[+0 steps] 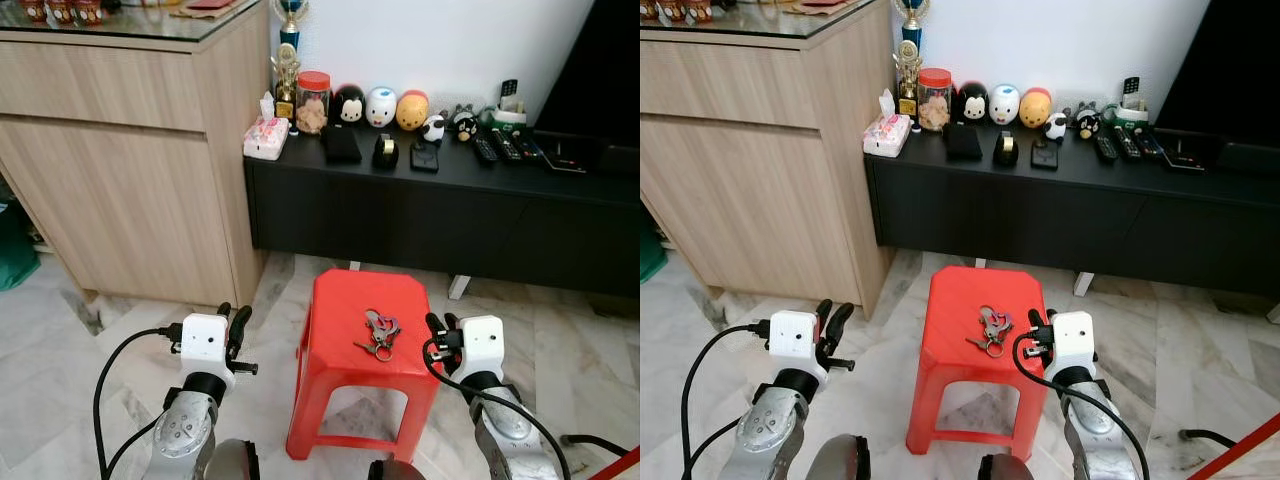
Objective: Hang keys on a hook
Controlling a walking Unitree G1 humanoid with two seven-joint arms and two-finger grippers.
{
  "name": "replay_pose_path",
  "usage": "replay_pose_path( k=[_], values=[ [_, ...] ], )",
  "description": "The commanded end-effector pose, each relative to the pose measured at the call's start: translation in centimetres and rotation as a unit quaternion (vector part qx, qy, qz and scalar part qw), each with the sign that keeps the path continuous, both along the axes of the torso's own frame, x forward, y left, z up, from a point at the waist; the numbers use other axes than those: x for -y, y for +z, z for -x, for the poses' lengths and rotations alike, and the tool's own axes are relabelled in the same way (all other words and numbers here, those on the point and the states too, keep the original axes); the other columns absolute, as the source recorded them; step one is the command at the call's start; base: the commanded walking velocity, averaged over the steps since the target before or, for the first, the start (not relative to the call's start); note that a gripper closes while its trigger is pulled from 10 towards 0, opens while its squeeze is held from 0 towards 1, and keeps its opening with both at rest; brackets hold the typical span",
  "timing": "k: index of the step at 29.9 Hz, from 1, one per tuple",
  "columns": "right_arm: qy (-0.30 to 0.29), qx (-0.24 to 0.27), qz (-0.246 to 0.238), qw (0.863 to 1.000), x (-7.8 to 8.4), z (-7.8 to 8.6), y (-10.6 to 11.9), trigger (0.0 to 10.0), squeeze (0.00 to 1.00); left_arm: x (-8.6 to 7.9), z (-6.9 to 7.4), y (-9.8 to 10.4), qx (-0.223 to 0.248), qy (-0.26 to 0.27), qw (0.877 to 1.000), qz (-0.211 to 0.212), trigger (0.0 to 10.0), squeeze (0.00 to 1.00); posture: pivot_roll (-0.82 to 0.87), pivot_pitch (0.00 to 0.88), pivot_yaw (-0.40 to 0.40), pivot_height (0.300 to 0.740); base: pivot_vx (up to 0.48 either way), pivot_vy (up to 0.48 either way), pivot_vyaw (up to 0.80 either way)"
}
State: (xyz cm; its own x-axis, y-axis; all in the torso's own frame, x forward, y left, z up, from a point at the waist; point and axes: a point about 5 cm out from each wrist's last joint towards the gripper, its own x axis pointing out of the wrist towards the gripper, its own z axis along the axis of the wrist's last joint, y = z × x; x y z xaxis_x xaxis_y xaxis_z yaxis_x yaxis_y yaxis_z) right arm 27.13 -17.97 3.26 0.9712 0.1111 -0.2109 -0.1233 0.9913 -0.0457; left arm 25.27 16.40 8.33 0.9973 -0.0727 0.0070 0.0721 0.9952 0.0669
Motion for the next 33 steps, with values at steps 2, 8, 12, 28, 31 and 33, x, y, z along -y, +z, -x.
replay_pose_path(
  k=[2, 8, 12, 28, 31, 33],
  values=[
    [0.001, -0.002, 0.013, 1.0, 0.2, -0.12, -0.03, 10.0, 0.0, 0.24, -0.05, 0.14, 0.0, -0.008, 1.0, -0.004, 10.0, 0.0, -0.01, 0.0, -0.09, 0.625, 0.27, 0.0, 0.0],
    [0.0, 0.0, 0.007, 1.0, 0.12, -0.13, -0.02, 10.0, 0.0, 0.29, -0.1, 0.23, 0.002, -0.01, 1.0, -0.003, 10.0, 0.0, -0.01, 0.0, -0.089, 0.625, 0.273, 0.0, 0.0],
    [-0.003, 0.002, 0.004, 1.0, 0.1, -0.19, 0.08, 10.0, 0.0, 0.33, -0.13, 0.29, 0.004, -0.011, 1.0, -0.003, 10.0, 0.0, -0.02, 0.0, -0.089, 0.625, 0.279, 0.0, 0.0],
    [0.016, 0.008, 0.011, 1.0, -0.02, -0.4, 0.49, 10.0, 0.0, 0.54, -0.37, 0.37, 0.007, -0.013, 1.0, -0.001, 10.0, 0.0, -0.02, 0.0, -0.087, 0.625, 0.274, 0.0, 0.11],
    [0.013, 0.008, 0.008, 1.0, 0.08, -0.34, 0.45, 10.0, 0.0, 0.55, -0.38, 0.41, 0.008, -0.013, 1.0, 0.0, 10.0, 0.0, -0.02, 0.0, -0.087, 0.625, 0.262, 0.0, 0.8],
    [0.008, 0.008, 0.002, 1.0, 0.18, -0.3, 0.42, 10.0, 0.0, 0.55, -0.39, 0.41, 0.008, -0.013, 1.0, 0.0, 10.0, 0.0, -0.02, 0.0, -0.089, 0.625, 0.247, 0.0, 0.0]
  ],
)
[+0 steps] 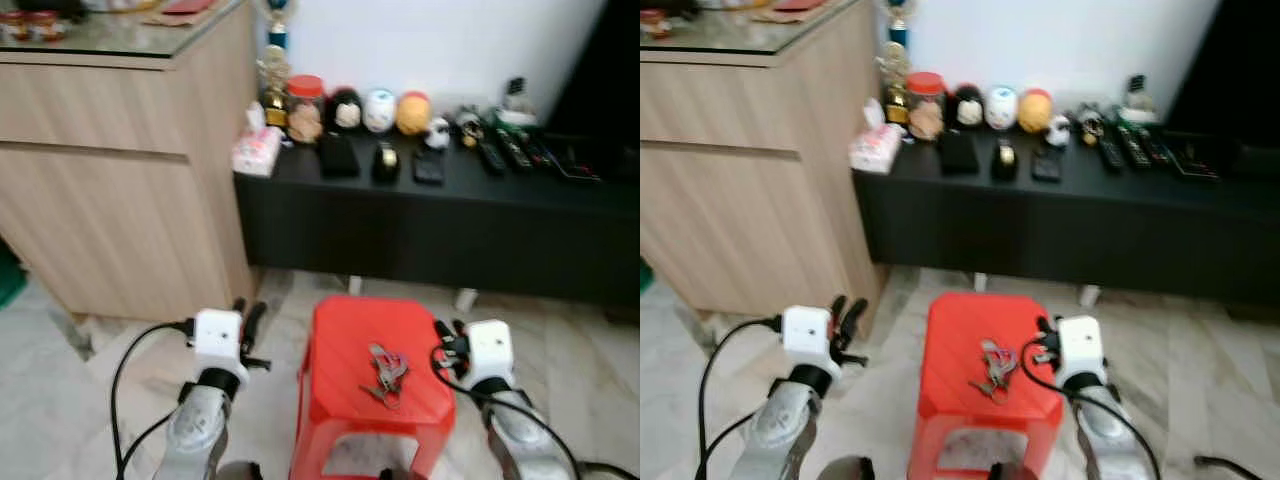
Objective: Hang keys on a hook
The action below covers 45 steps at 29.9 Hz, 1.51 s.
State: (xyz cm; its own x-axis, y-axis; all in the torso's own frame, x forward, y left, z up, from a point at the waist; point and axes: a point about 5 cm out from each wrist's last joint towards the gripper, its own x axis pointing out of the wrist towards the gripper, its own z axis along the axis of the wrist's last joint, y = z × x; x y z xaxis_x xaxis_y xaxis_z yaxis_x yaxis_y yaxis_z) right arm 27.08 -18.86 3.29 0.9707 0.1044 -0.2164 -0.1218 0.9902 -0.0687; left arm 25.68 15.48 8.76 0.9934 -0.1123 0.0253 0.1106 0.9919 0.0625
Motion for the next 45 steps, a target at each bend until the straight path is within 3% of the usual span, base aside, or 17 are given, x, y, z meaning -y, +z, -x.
replay_pose_path(
  k=[1, 22, 27, 40, 45],
  values=[
    [0.004, 0.009, -0.01, 1.0, -0.54, -0.31, 0.34, 10.0, 0.0, -0.37, 0.03, -0.02, -0.001, 0.007, 1.0, -0.004, 10.0, 0.0, -0.02, 0.0, -0.089, 0.625, 0.0, 0.0, 0.0],
    [0.001, -0.005, -0.01, 1.0, -0.14, -0.29, 0.0, 10.0, 0.0, -0.04, -0.05, 0.01, 0.001, -0.003, 1.0, 0.0, 10.0, 0.0, -0.03, 0.0, -0.088, 0.625, 0.0, 0.0, 0.0],
    [0.003, 0.008, -0.011, 1.0, -0.29, -0.37, 0.29, 10.0, 0.0, -0.01, -0.04, -0.01, -0.001, -0.006, 1.0, 0.001, 10.0, 0.0, -0.03, 0.0, -0.088, 0.591, 0.0, 0.0, 0.0],
    [0.016, -0.01, 0.012, 1.0, -0.3, 0.1, -0.36, 10.0, 0.0, 0.16, -0.07, -0.08, -0.005, -0.012, 1.0, 0.002, 10.0, 0.0, -0.03, 0.0, -0.087, 0.591, 0.0, 0.0, 0.0],
    [0.006, -0.012, 0.004, 1.0, -0.28, 0.11, -0.54, 10.0, 0.0, 0.19, -0.07, -0.09, -0.006, -0.012, 1.0, 0.002, 10.0, 0.0, -0.03, 0.0, -0.087, 0.591, 0.0, 0.0, 0.8]
  ],
)
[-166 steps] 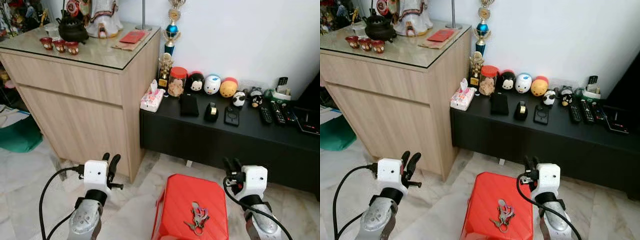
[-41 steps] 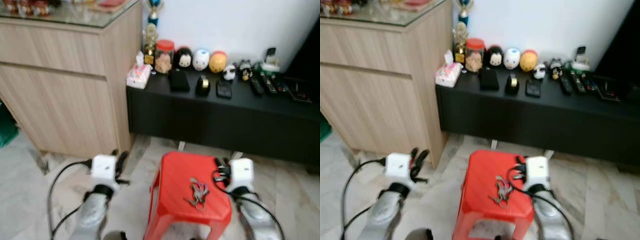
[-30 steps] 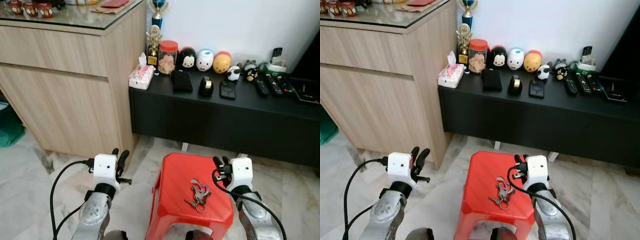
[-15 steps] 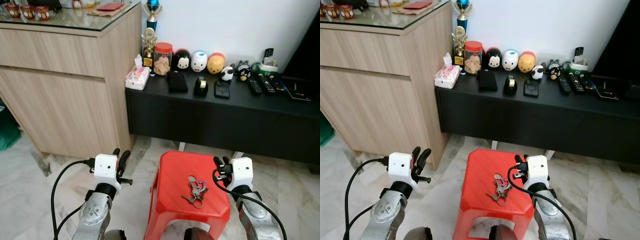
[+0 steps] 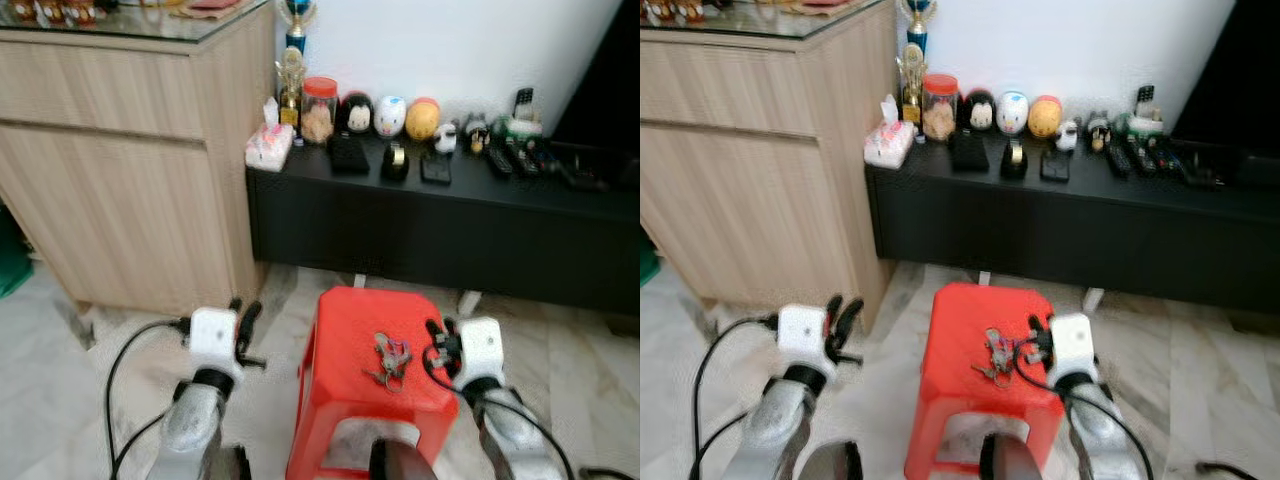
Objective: Hang keys on a hook
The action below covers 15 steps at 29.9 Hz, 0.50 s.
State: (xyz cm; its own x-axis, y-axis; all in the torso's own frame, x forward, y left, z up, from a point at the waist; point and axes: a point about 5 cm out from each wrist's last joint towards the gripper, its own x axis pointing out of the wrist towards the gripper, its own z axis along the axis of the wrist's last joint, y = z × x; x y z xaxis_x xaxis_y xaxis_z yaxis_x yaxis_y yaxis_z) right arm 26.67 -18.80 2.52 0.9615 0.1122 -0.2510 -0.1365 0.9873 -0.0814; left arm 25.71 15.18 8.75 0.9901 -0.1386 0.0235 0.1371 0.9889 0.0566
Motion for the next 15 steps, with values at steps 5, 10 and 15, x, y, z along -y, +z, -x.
replay_pose_path(
  k=[5, 10, 15],
  values=[
    [-0.003, 0.005, -0.011, 1.0, -0.14, -0.34, 0.22, 10.0, 0.0, -0.14, -0.02, -0.13, -0.006, 0.0, 1.0, -0.001, 10.0, 0.0, -0.02, 0.0, -0.089, 0.591, 0.0, 0.0, 0.1],
    [-0.003, 0.005, -0.01, 1.0, -0.11, -0.39, 0.21, 10.0, 0.0, -0.04, -0.04, -0.19, -0.008, -0.005, 1.0, 0.0, 10.0, 0.0, -0.03, 0.0, -0.088, 0.591, 0.0, 0.0, 0.0],
    [0.0, 0.004, -0.006, 1.0, -0.13, -0.39, 0.19, 10.0, 0.0, 0.02, -0.04, -0.21, -0.009, -0.007, 1.0, 0.001, 10.0, 0.0, -0.03, 0.0, -0.088, 0.591, 0.0, 0.0, 0.0]
  ],
)
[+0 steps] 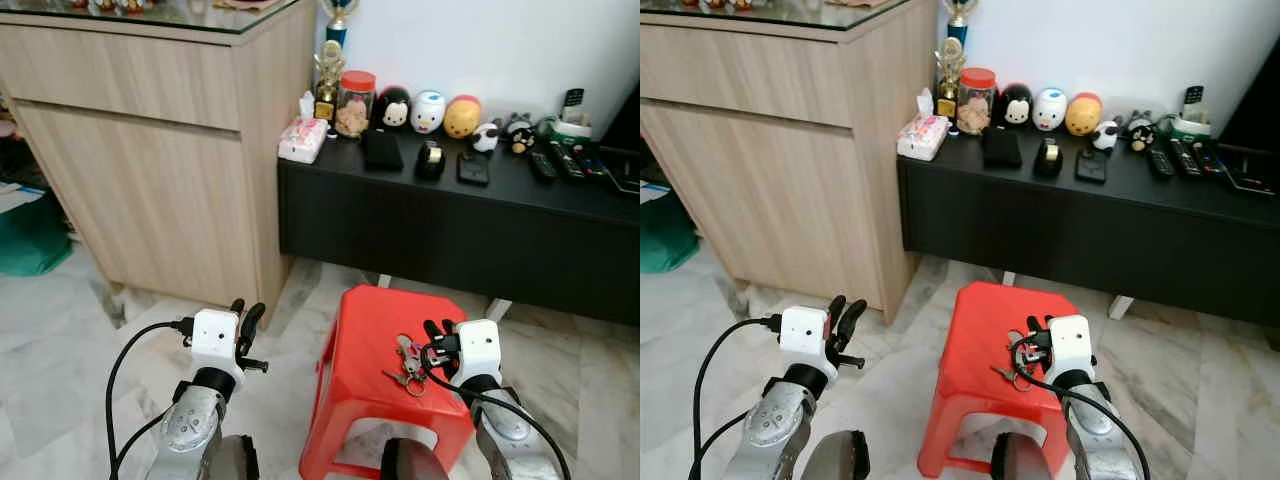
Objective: Hang keys on a hook
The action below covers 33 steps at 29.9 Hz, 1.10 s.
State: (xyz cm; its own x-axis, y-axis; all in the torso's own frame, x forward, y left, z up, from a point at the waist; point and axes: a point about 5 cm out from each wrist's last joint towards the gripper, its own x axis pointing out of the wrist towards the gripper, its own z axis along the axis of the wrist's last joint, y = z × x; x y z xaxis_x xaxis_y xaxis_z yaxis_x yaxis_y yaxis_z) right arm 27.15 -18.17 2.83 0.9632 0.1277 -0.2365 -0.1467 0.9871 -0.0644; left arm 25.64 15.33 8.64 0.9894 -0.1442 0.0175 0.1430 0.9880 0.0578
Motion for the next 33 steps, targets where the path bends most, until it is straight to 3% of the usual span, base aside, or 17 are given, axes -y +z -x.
replay_pose_path(
  k=[1, 7, 15, 20, 26, 33],
  values=[
    [-0.003, -0.002, 0.007, 1.0, 0.5, 0.1, -0.1, 10.0, 0.0, 0.2, -0.1, -0.1, -0.006, -0.004, 1.0, 0.002, 10.0, 0.0, -0.03, 0.0, -0.088, 0.591, 0.0, 0.0, 0.0],
    [0.001, 0.003, -0.001, 1.0, 0.2, 0.0, 0.0, 10.0, 0.0, 0.2, -0.1, -0.1, -0.006, -0.007, 1.0, -0.001, 10.0, 0.0, -0.02, 0.0, -0.086, 0.591, 0.0, 0.0, 0.8],
    [-0.007, 0.0, -0.012, 1.0, 0.2, 0.0, 0.0, 10.0, 0.0, 0.3, -0.2, -0.1, -0.007, -0.014, 1.0, -0.006, 10.0, 0.0, -0.02, 0.0, -0.085, 0.591, 0.0, 0.0, 0.0],
    [-0.036, -0.02, -0.005, 0.999, 0.9, 0.1, -0.7, 10.0, 0.0, 0.6, -0.1, -0.2, -0.01, -0.027, 1.0, -0.002, 10.0, 0.0, -0.02, 0.0, -0.083, 0.591, 0.0, 0.0, 0.0],
    [-0.152, -0.073, -0.033, 0.985, 2.9, 0.4, -1.8, 10.0, 0.0, 0.7, 0.0, -0.2, -0.013, -0.037, 0.999, -0.003, 10.0, 0.0, -0.02, 0.0, -0.082, 0.591, 0.0, 0.0, 0.0],
    [-0.132, -0.101, -0.035, 0.986, 2.2, 0.9, -2.7, 10.0, 0.0, 0.5, 0.1, -0.2, -0.015, -0.036, 0.999, -0.005, 10.0, 0.0, -0.02, 0.0, -0.082, 0.591, 0.0, 0.0, 0.0]
  ],
)
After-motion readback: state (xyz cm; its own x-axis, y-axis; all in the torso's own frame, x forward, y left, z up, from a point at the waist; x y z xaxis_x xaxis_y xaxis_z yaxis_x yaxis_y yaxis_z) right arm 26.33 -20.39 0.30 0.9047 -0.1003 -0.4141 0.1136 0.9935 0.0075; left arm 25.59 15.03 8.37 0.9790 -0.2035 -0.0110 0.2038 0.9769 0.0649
